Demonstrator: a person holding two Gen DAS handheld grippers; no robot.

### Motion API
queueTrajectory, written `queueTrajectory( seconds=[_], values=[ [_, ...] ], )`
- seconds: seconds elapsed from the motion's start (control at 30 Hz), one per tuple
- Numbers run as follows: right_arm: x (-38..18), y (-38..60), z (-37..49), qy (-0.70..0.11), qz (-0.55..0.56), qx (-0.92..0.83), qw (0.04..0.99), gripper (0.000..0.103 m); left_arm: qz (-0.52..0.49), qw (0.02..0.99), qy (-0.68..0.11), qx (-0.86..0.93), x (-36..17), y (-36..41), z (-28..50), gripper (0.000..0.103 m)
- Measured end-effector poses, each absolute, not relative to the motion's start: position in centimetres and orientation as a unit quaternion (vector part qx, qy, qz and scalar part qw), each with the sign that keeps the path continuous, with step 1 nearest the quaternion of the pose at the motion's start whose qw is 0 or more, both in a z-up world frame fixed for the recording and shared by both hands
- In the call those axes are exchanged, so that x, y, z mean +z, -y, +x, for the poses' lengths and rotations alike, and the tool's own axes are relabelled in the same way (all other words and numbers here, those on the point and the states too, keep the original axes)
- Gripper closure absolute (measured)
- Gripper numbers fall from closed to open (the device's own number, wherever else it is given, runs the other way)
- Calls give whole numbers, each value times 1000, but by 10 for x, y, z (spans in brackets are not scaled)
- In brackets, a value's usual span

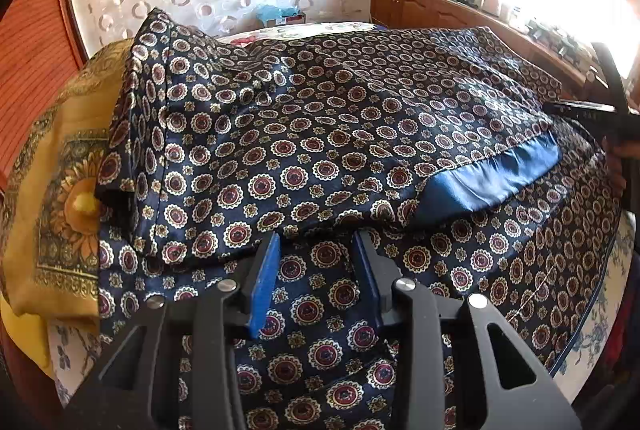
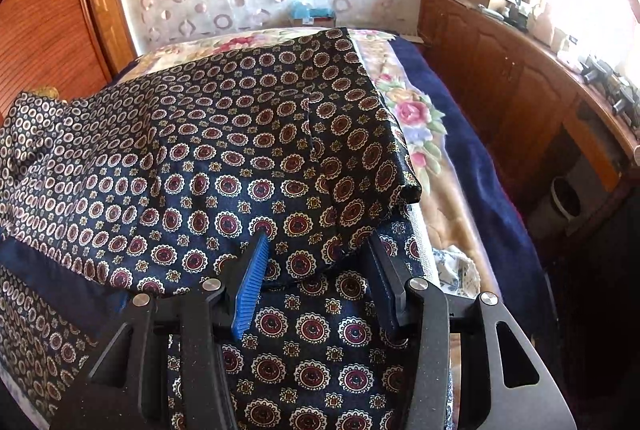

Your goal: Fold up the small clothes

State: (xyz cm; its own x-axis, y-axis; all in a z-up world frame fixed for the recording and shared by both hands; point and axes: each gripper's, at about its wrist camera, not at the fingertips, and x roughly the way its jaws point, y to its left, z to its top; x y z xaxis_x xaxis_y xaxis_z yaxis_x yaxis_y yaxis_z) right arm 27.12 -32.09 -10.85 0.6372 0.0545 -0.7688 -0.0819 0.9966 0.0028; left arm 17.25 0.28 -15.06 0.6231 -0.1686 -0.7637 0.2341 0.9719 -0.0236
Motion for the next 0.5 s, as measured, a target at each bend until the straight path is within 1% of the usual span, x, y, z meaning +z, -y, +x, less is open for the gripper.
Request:
queueTrajectory(
  seconds=[0.27, 0.33, 0.5],
  values=[
    [-108, 321, 271, -424, -17, 38, 905, 54, 31, 899, -422, -114, -149, -6, 167, 65],
    [-109, 321, 271, -424, -17, 38, 905, 54, 12, 899, -420, -122, -146, -13, 162, 65],
    [-108, 321, 271, -424, -17, 37, 905, 54, -11, 921, -377, -102, -121, -35, 144, 65]
  ],
)
